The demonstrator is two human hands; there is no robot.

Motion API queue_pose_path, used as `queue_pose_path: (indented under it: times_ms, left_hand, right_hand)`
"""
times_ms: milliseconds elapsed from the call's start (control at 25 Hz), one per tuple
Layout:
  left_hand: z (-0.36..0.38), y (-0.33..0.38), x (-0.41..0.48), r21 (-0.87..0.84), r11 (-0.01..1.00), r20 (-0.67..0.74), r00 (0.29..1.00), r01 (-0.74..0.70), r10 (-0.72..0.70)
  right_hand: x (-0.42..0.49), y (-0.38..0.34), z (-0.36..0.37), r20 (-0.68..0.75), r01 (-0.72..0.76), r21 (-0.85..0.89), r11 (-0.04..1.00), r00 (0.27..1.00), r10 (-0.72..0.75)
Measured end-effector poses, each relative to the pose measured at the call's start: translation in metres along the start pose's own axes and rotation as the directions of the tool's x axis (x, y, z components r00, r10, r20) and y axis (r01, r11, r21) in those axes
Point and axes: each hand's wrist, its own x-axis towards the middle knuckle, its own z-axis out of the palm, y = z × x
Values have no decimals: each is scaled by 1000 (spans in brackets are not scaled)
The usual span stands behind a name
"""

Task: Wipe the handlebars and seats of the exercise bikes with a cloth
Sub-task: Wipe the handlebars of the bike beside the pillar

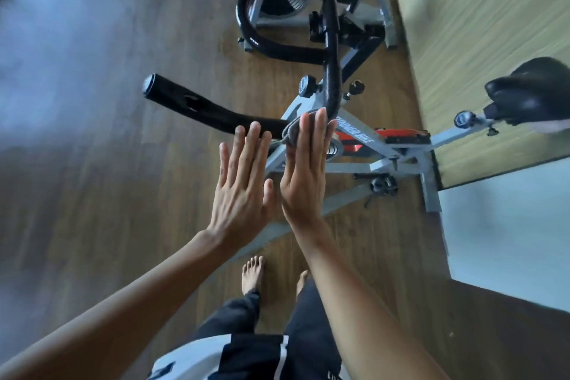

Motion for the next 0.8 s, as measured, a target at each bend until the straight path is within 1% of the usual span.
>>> queue_pose_path:
  times_ms: [120, 200, 320, 400, 560, 680, 760, 800]
  left_hand:
    - [18, 18, -4, 54, 995, -27, 996, 86, -85]
    - [35, 34, 2, 100, 984, -72, 987, 148, -141]
    - [55, 62, 18, 139, 960, -152, 963, 242, -221]
    - [68, 80, 29, 158, 937, -210, 938, 311, -276]
    - [86, 97, 43, 206, 858, -317, 861, 471, -397]
    - [97, 110, 52, 153, 801, -404, 776, 579, -484]
    - [107, 118, 59, 108, 771, -455, 720, 628, -523]
    - [113, 122, 62, 86, 756, -477, 693, 649, -541]
  right_hand:
    - [6, 23, -13, 52, 84, 71, 994, 995, -88]
    - [13, 40, -23, 127, 127, 150, 981, 981, -146]
    - [28, 68, -37, 220, 237, 237, 942, 932, -289]
    - [41, 90, -42, 270, 339, 281, 898, 870, -413]
    - [69, 130, -38, 265, 535, 376, 757, 721, -641]
    - [89, 150, -29, 190, 647, 417, 638, 625, -757]
    - [101, 162, -21, 156, 673, 464, 576, 579, -801]
    - [106, 168, -18, 145, 674, 484, 558, 567, -811]
